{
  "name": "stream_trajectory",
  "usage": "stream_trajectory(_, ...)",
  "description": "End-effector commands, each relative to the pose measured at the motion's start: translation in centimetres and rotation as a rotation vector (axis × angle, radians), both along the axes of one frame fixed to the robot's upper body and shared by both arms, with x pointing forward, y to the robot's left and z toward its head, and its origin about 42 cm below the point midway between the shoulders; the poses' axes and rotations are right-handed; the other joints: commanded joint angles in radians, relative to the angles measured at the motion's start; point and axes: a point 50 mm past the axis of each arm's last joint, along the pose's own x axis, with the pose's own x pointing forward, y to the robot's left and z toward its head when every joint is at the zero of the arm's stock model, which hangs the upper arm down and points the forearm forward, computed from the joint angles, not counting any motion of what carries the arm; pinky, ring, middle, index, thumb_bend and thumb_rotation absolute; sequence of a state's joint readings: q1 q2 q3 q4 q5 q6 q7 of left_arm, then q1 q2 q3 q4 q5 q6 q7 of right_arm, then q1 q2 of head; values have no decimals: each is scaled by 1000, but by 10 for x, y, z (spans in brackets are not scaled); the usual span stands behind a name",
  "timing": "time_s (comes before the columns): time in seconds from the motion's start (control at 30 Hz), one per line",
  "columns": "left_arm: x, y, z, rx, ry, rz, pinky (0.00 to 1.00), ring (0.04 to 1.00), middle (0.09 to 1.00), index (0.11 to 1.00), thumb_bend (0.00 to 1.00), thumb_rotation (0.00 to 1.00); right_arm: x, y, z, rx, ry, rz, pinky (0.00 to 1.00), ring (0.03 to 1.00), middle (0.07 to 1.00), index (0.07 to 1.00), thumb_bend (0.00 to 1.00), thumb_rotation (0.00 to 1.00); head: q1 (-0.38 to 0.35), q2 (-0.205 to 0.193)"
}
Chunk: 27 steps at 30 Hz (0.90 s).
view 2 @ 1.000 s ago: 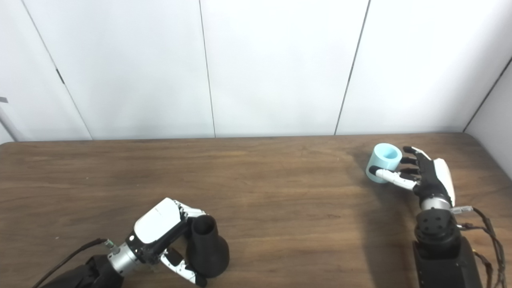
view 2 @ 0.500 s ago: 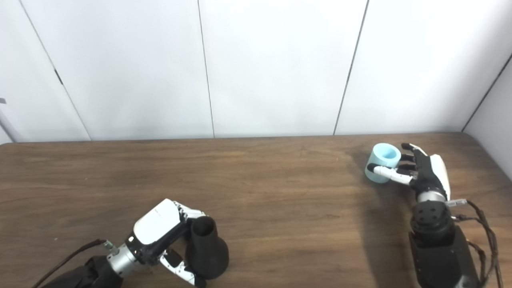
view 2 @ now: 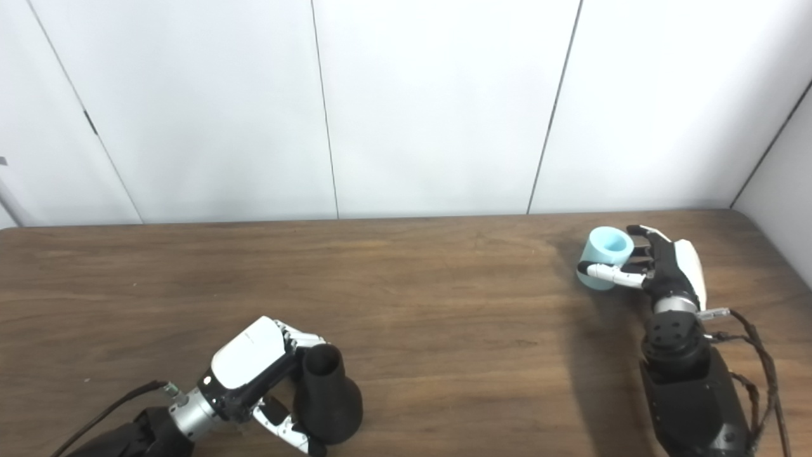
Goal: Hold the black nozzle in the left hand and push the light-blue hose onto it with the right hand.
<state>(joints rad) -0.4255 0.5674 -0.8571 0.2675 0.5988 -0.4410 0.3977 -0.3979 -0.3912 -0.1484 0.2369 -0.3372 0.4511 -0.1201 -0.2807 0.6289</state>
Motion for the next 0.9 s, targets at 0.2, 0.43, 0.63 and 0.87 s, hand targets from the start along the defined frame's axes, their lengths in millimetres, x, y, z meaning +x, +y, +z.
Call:
stream_trajectory(0.2, -44, -11, -46, -4, 152, -44, 365, 447, 496, 466, 523, 0, 8, 5, 23, -75, -105, 70, 532, 633, 677, 688, 910, 159, 4, 2)
stream_trajectory(0.43, -45, -11, -47, -3, 150, -44, 380, 454, 498, 465, 523, 0, 8, 7, 19, -101, -165, 80, 494, 564, 570, 507, 596, 106, 2, 3)
stream_trajectory(0.63, -45, -9, -48, 6, 156, -44, 379, 456, 497, 465, 523, 0, 9, 8, 15, -77, -198, 77, 419, 480, 482, 486, 529, 1, -2, 4)
stream_trajectory(0.87, -45, -8, -48, 6, 157, -43, 378, 456, 498, 465, 523, 0, 6, 8, 12, -86, -210, 91, 389, 449, 471, 493, 527, 0, -4, 3)
